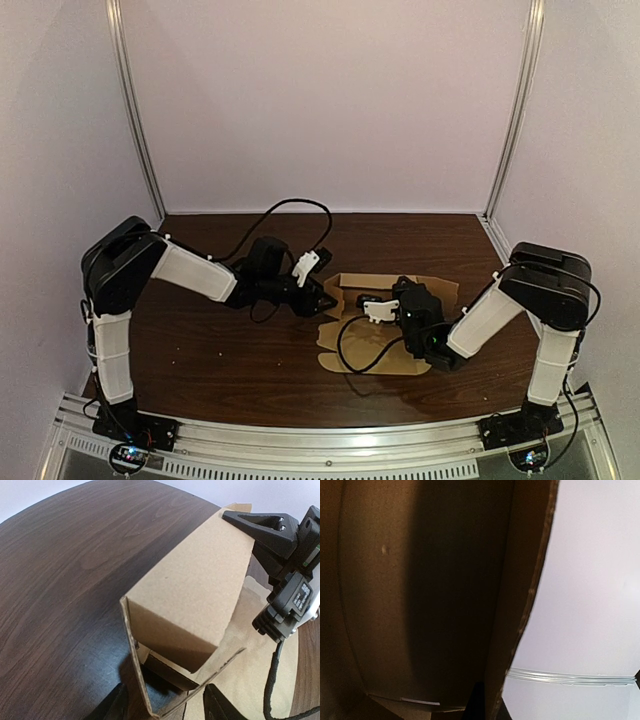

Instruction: Fold the paper box

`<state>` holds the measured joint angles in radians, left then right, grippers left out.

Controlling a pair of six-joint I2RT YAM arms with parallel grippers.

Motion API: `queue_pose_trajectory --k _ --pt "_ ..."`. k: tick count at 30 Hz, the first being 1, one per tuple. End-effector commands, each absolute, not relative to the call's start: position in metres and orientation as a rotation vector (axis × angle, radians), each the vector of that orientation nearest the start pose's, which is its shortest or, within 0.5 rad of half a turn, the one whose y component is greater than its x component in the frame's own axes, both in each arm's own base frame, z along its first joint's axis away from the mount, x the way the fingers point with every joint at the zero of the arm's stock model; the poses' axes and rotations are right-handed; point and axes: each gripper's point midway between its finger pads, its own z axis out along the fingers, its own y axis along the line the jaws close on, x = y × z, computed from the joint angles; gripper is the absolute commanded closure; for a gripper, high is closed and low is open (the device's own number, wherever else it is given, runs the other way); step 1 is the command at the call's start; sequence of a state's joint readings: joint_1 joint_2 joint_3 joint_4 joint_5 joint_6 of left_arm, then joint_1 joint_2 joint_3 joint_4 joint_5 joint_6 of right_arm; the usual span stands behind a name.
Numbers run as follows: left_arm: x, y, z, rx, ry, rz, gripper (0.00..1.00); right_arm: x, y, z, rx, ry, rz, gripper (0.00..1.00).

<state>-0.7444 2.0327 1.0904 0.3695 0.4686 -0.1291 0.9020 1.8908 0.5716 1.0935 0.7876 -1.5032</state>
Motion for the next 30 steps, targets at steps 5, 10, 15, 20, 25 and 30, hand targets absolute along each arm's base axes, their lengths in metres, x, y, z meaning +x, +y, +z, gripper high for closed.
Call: queue_pose_trajectory --k 5,10,15,20,25,30 --pt "0.333 -0.429 0.061 0.935 1.987 -0.969 0.52 0.344 0.255 0.080 -1.560 1.138 -1.171 1.00" --pt "0.333 -0.434 0.060 0.913 1.982 -0.906 0.56 0.344 0.257 0.087 -1.536 1.138 -1.168 1.00" --pt "0.346 -0.430 0.064 0.803 1.965 -0.839 0.56 0.341 0.258 0.092 -1.525 1.150 -1.156 1.00" --pt "0.353 -0.434 0.064 0.769 1.955 -0.807 0.51 0.340 0.262 0.097 -1.513 1.167 -1.142 1.00" --pt "0.356 -0.441 0.069 0.772 1.922 -0.807 0.51 0.338 0.263 0.097 -1.518 1.204 -1.121 1.00" --pt "0.361 -0.441 0.073 0.738 1.900 -0.799 0.57 0.336 0.261 0.096 -1.528 1.217 -1.120 1.00"
